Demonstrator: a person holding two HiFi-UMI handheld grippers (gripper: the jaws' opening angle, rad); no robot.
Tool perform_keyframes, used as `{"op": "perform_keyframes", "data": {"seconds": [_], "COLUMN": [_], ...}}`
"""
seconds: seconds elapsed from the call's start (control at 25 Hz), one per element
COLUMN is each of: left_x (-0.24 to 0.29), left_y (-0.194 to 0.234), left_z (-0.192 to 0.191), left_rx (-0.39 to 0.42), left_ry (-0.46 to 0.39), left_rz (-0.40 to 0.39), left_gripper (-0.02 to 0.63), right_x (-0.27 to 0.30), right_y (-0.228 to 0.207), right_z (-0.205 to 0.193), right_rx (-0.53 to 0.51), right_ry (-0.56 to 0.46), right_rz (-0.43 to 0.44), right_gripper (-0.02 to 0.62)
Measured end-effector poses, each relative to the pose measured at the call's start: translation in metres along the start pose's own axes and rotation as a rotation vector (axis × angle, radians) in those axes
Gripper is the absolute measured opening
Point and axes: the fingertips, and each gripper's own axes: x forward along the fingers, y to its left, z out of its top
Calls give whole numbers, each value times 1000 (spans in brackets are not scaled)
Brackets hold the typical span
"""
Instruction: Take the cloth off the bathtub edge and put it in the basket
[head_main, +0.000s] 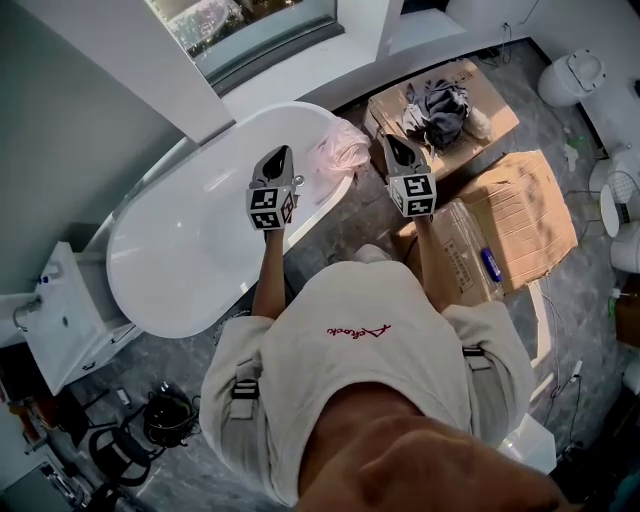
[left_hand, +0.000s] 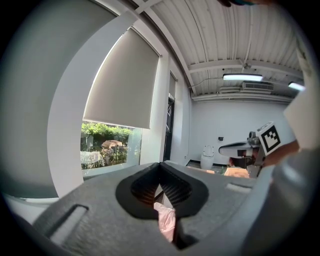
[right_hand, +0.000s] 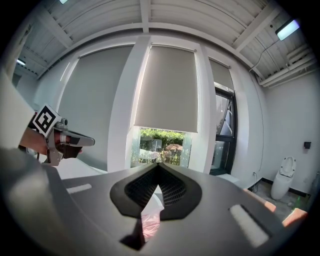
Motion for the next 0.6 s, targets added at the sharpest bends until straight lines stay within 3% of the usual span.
{"op": "perform_keyframes", "data": {"seconds": [0.6], "left_x": [8], "left_y": [-1], "left_z": [-12], "left_rx": [-12], "left_ry": [16], "left_rz": [-11], "left_gripper": [0], "right_x": [-2], "right_y": [0], "right_z": [-13], "right_rx": [11], "right_ry": [16], "right_rz": [-8], "right_gripper": [5]}}
